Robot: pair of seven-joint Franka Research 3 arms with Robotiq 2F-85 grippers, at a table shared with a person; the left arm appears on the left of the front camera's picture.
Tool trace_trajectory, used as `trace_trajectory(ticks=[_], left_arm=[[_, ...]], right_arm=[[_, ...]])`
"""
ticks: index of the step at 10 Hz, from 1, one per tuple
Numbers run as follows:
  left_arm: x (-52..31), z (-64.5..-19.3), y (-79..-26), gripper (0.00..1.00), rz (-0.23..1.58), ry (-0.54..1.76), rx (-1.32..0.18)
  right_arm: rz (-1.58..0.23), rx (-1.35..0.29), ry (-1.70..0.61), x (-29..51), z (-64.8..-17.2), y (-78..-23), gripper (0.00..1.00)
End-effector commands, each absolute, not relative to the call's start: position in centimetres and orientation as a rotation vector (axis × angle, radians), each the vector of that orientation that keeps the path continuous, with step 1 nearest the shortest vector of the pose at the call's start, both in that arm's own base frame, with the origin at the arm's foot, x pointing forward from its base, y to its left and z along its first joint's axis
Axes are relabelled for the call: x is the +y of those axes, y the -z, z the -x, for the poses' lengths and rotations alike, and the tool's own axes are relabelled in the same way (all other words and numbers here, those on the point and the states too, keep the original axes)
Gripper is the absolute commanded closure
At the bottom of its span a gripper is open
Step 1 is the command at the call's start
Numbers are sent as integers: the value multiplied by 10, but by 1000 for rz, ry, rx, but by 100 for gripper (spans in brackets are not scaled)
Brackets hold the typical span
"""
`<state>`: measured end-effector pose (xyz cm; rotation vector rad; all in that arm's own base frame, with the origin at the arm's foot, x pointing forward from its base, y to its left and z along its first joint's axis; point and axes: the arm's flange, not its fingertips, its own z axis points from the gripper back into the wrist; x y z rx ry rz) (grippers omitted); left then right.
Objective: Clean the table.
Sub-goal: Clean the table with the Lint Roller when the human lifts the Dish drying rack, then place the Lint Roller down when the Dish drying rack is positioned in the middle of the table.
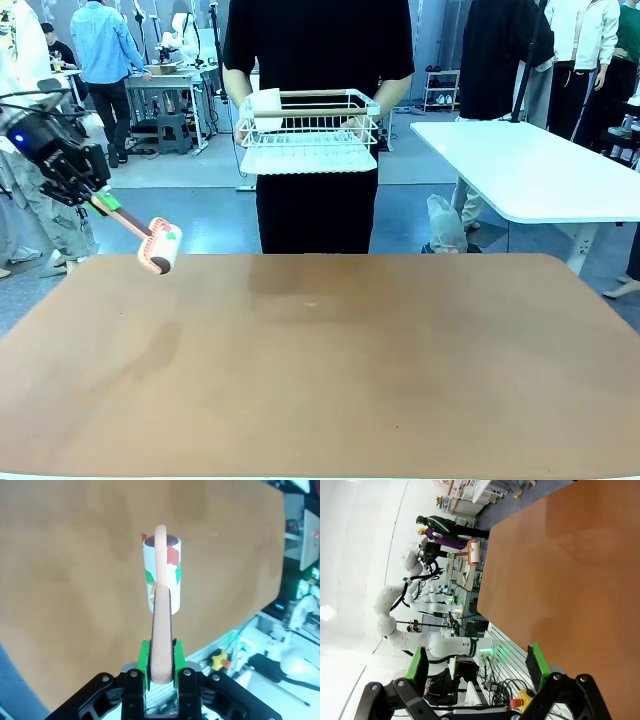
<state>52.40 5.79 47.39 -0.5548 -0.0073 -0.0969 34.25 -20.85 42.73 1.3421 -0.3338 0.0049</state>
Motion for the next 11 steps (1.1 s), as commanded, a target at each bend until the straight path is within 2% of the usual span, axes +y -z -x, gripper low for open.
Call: trace_trajectory(ticks=[1, 11], left_arm=[[52, -494, -481, 78, 469, 62, -79], [60, -493, -495, 78, 477, 66, -86]], right_arm=[[-1344, -342, -13, -208, -342, -431, 0], [-1344, -342, -13, -208, -342, -431, 0]])
